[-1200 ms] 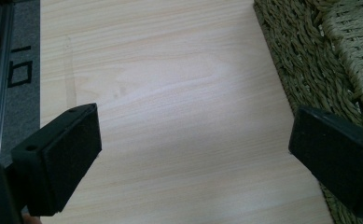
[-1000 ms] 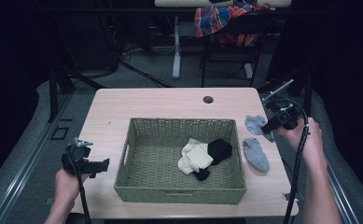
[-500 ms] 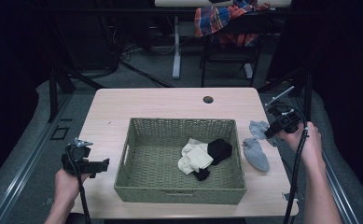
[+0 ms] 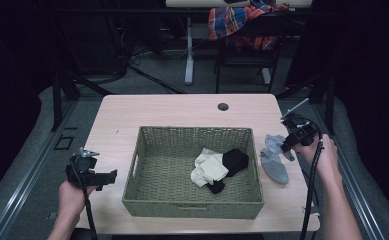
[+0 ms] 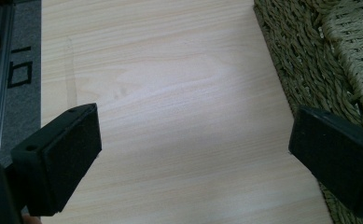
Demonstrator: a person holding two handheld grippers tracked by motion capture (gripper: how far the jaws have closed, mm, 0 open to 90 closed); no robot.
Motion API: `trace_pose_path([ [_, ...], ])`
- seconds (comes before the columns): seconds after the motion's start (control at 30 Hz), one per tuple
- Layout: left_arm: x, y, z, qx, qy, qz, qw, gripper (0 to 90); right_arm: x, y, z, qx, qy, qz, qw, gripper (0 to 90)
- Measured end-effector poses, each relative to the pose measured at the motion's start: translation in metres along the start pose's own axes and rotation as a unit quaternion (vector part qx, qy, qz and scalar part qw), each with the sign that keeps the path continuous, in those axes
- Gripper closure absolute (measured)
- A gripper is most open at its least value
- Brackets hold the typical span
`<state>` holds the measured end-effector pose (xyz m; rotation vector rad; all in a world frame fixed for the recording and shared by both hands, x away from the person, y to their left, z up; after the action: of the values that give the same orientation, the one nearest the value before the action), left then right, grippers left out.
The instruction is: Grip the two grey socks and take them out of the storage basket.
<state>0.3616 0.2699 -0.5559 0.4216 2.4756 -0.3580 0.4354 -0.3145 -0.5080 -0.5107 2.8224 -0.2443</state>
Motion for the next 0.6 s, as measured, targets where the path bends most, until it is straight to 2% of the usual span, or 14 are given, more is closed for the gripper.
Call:
trace_pose_path([
  [0.03,0.000,0.000,0.000,0.000,0.000,0.000,1.0000,2.6,0.001,-0.001,0.002,-0.004,0.010,-0.012,0.9999,81.8],
  [0.1,0.000,0.000,0.000,0.000,0.001,0.001,1.0000,2.6,0.000,0.001,0.008,-0.003,0.007,-0.001,1.0000,81.7],
  [0.13,0.000,0.000,0.000,0.000,0.001,0.000,1.0000,2.6,0.001,0.001,0.010,-0.005,0.012,-0.007,0.9999,81.8],
  [0.2,0.000,0.000,0.000,0.000,0.000,0.000,1.0000,2.6,0.001,0.003,0.015,-0.006,0.013,-0.002,0.9999,81.8],
  [0.23,0.000,0.000,0.000,0.000,0.000,0.000,1.0000,2.6,0.001,0.002,0.016,-0.008,0.020,-0.011,0.9997,81.7],
  [0.27,0.000,0.000,0.000,0.000,0.000,-0.001,1.0000,2.6,0.001,0.004,0.018,-0.009,0.017,-0.004,0.9998,81.8],
  [0.53,0.000,0.000,0.000,0.000,0.001,0.000,1.0000,2.6,0.002,0.008,0.031,-0.007,0.026,-0.010,0.9996,81.8],
  [0.6,0.000,-0.001,0.000,0.001,0.000,-0.001,1.0000,2.5,0.002,0.010,0.036,-0.010,0.034,-0.018,0.9992,81.8],
])
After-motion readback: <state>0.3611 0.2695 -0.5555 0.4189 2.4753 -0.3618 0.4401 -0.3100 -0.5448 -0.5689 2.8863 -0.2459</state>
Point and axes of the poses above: each handheld gripper's, and its own axes: z roughly forward along the jaws, x roughly out of its underside, y roughly to its left, the point moved 7 cm from there along z, roughly forward along the jaws, and after that the axes turned 14 degrees about x, right-handed, at the moved point
